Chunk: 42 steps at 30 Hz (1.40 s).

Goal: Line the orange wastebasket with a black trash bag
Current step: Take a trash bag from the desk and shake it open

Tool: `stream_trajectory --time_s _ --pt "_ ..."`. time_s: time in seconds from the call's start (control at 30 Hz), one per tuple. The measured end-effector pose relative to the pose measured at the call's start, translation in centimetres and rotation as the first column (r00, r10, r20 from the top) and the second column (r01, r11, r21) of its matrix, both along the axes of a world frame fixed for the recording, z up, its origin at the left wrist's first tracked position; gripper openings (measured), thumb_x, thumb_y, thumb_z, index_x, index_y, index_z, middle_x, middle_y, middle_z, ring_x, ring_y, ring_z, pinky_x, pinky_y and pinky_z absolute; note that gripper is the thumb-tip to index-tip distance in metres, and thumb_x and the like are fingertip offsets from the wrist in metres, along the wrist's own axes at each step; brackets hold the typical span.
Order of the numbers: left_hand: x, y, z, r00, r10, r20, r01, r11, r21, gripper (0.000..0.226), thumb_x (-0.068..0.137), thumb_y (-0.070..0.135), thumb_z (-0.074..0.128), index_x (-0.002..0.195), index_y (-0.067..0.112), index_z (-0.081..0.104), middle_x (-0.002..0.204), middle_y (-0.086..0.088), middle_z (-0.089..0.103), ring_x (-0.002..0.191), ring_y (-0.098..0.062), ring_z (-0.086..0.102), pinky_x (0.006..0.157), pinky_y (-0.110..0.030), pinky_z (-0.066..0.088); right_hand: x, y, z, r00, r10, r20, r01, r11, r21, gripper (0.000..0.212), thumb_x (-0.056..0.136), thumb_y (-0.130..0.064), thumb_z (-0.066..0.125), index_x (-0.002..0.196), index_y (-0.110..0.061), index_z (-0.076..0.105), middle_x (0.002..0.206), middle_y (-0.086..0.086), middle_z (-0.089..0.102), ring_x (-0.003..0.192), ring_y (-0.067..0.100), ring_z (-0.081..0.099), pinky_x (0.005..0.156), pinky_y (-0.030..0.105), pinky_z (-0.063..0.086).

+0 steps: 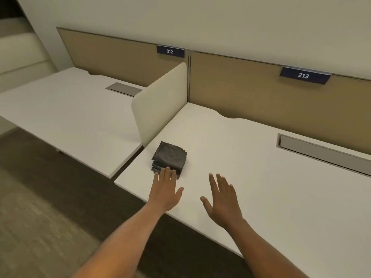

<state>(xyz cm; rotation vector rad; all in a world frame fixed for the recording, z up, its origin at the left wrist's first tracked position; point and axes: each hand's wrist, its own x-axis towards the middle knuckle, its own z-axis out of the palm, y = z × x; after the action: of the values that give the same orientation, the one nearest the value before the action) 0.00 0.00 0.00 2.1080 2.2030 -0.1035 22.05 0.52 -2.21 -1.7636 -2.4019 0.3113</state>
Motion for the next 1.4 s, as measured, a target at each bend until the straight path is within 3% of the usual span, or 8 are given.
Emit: stream_trajectory --time_s 0.23,0.53,0.73,0.9,1.07,1.23,1.4 --pt "-4.6 8.3 -3.0 0.995 -0.101 0.005 0.101 0.994 0.032 0.067 0.102 0.046 0.036 0.156 0.008 0.024 0.164 -0.017 0.020 0.152 -0.034 0.015 0.124 -0.048 0.015 -3.3 3.5 -4.3 1.000 -0.024 0.017 0.026 0.991 -0.128 0.080 0.099 -0.063 0.027 0.161 -0.029 -0.010 0.171 0.006 -0.008 0.157 0.026 -0.006 0.124 0.043 -0.004" --pt "-7.4 14.9 -6.3 0.927 -0.353 -0.130 0.353 0.935 -0.019 0.055 0.095 0.036 0.055 0.142 0.011 0.045 0.159 -0.018 0.032 0.146 -0.038 0.030 0.118 -0.050 0.027 -6.6 5.9 -9.2 0.997 -0.074 0.006 0.073 0.964 -0.255 0.081 0.098 -0.065 0.028 0.160 -0.031 -0.012 0.168 0.001 -0.019 0.156 0.024 -0.015 0.124 0.045 -0.007" --pt "-7.9 16.1 -7.8 0.908 -0.393 -0.144 0.391 0.919 -0.041 0.053 0.095 0.035 0.053 0.143 0.013 0.045 0.154 -0.016 0.039 0.135 -0.034 0.043 0.108 -0.046 0.037 -7.2 5.7 -12.4 0.997 -0.078 0.000 0.074 0.951 -0.301 0.080 0.098 -0.064 0.024 0.161 -0.029 -0.009 0.168 0.001 -0.021 0.156 0.024 -0.015 0.122 0.043 -0.010" --pt "-8.2 16.7 -8.5 0.901 -0.404 -0.155 0.402 0.914 -0.048 0.052 0.093 0.032 0.057 0.141 0.012 0.050 0.146 -0.013 0.049 0.126 -0.032 0.052 0.098 -0.045 0.044 -6.8 4.7 -14.6 0.999 -0.034 0.041 0.043 0.971 -0.233 0.077 0.099 -0.063 0.016 0.162 -0.024 -0.006 0.166 0.005 -0.026 0.152 0.023 -0.027 0.124 0.042 -0.016" --pt "-8.5 16.8 -9.2 0.889 -0.431 -0.155 0.435 0.900 -0.013 0.046 0.089 0.025 0.064 0.131 0.010 0.060 0.132 -0.013 0.060 0.114 -0.031 0.060 0.087 -0.043 0.051 -6.5 4.1 -16.2 0.998 -0.058 -0.004 0.057 0.990 -0.127 0.074 0.102 -0.061 0.026 0.163 -0.023 0.003 0.171 0.005 -0.009 0.157 0.022 -0.012 0.124 0.044 -0.002" --pt "-8.8 17.2 -9.3 0.882 -0.451 -0.135 0.460 0.886 0.049 0.037 0.093 0.022 0.057 0.128 0.010 0.061 0.126 -0.010 0.062 0.108 -0.029 0.061 0.085 -0.041 0.049 -6.5 4.1 -16.8 0.997 -0.071 -0.004 0.070 0.992 -0.103 0.076 0.101 -0.061 0.030 0.163 -0.025 0.005 0.171 0.004 -0.006 0.157 0.022 -0.007 0.124 0.043 0.002" --pt "-8.6 17.5 -8.4 0.872 -0.474 -0.125 0.488 0.862 0.139 0.020 0.087 0.009 0.061 0.104 0.007 0.071 0.102 -0.011 0.069 0.088 -0.031 0.065 0.072 -0.040 0.050 -6.4 4.1 -16.7 0.998 -0.062 -0.020 0.060 0.993 -0.102 0.074 0.102 -0.060 0.028 0.163 -0.024 0.006 0.171 0.005 -0.006 0.157 0.021 -0.007 0.125 0.045 0.002"
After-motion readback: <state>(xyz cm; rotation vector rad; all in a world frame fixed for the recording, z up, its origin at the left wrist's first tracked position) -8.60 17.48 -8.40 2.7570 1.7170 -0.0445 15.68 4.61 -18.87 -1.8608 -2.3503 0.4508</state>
